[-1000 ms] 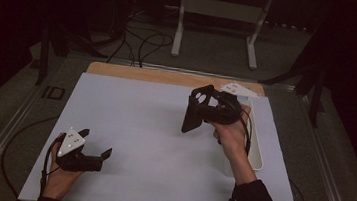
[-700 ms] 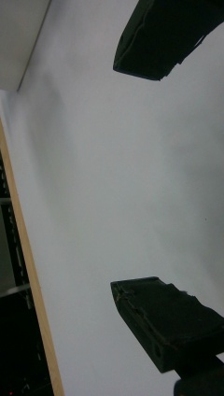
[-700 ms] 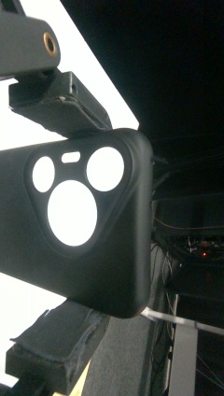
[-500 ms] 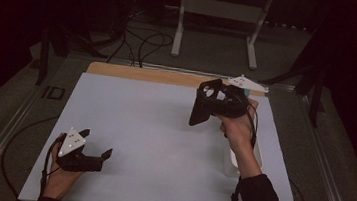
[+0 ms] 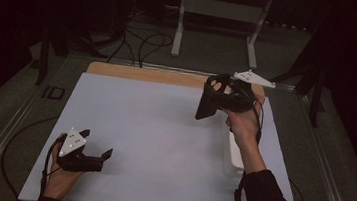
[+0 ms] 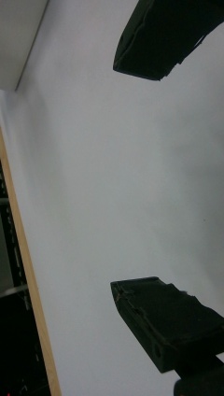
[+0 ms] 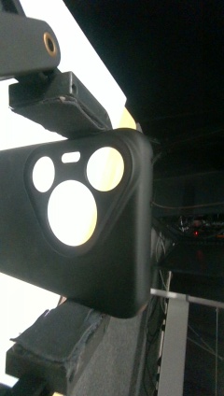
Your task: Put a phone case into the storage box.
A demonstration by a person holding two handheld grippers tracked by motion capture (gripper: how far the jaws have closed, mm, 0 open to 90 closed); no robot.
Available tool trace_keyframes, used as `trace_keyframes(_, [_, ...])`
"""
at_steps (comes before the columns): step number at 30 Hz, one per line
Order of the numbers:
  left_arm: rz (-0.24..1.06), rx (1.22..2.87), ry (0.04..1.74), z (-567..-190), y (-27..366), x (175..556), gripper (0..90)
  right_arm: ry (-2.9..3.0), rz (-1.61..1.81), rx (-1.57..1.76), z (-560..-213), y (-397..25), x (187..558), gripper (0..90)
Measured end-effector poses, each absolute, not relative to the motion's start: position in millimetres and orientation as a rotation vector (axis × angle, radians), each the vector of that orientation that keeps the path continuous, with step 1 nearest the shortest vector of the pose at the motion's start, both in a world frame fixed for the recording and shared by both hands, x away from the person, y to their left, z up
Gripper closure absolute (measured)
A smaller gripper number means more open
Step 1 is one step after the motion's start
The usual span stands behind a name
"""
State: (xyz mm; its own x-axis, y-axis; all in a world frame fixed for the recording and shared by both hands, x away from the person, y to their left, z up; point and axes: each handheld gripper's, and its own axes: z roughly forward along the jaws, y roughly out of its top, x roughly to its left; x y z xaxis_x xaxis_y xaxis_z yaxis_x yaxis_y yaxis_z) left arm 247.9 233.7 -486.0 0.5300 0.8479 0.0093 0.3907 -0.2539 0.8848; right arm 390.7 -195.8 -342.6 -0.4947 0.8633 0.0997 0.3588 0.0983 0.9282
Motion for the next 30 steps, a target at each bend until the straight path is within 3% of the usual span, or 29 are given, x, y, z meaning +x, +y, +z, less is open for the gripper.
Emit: trace_keyframes(30, [0.624,1.855,1.028,-486.3,233.8,248.2,0.0,1.76,1.31,1.289,-329.5,-238.0,411.7,14.4])
